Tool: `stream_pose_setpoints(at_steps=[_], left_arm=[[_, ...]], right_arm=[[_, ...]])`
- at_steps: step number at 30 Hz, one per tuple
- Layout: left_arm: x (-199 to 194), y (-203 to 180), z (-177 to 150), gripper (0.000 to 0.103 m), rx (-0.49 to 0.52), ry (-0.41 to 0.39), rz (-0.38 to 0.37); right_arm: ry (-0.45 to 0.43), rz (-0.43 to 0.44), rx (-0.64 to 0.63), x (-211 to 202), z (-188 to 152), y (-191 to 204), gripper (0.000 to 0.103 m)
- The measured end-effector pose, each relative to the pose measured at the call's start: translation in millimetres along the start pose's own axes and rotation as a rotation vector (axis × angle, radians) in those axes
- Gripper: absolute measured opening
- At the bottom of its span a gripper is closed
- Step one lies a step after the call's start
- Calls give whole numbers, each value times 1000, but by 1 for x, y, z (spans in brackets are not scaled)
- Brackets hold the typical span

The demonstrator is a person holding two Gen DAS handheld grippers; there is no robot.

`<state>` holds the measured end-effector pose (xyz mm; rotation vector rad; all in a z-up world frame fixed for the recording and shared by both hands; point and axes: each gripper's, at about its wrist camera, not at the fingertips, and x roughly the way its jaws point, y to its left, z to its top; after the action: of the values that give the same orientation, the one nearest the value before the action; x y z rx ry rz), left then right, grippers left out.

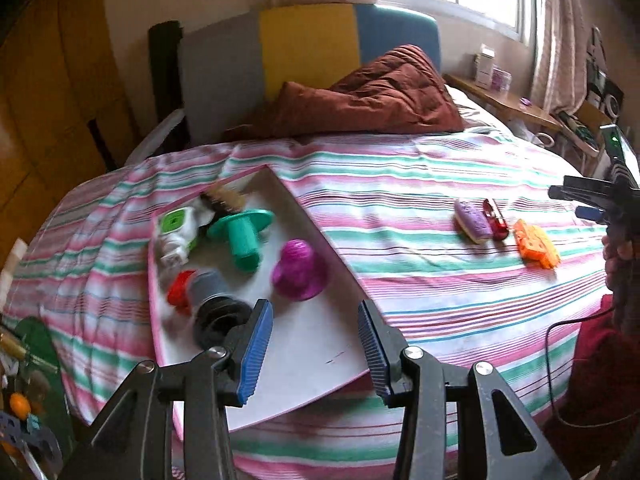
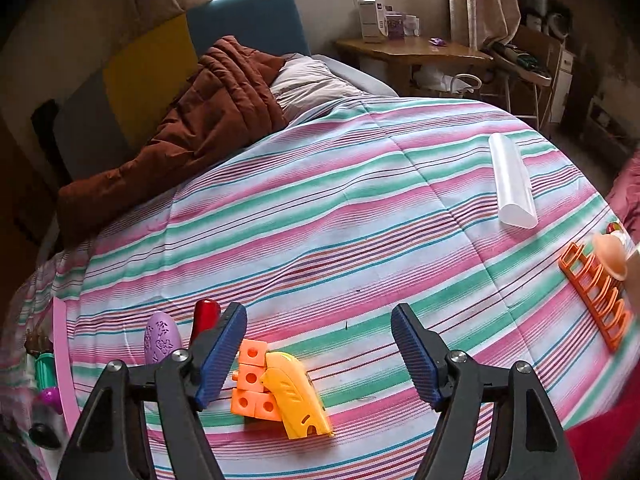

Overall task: Organize rigid objects
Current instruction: 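Move both grippers back toward the lavender egg, lipstick and orange blocks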

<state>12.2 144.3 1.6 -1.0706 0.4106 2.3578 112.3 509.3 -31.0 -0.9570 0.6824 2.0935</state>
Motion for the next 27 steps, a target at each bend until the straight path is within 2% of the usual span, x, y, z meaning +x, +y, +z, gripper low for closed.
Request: stream_pose_setpoints(at_steps=[9, 27], left_arm=[[13, -28, 11, 45, 56, 12, -34], [36, -67, 22, 45, 111, 57, -97]], right_arm=[[32, 18, 49, 4, -3, -9, 77], [28, 44, 83, 0, -1, -14, 77]])
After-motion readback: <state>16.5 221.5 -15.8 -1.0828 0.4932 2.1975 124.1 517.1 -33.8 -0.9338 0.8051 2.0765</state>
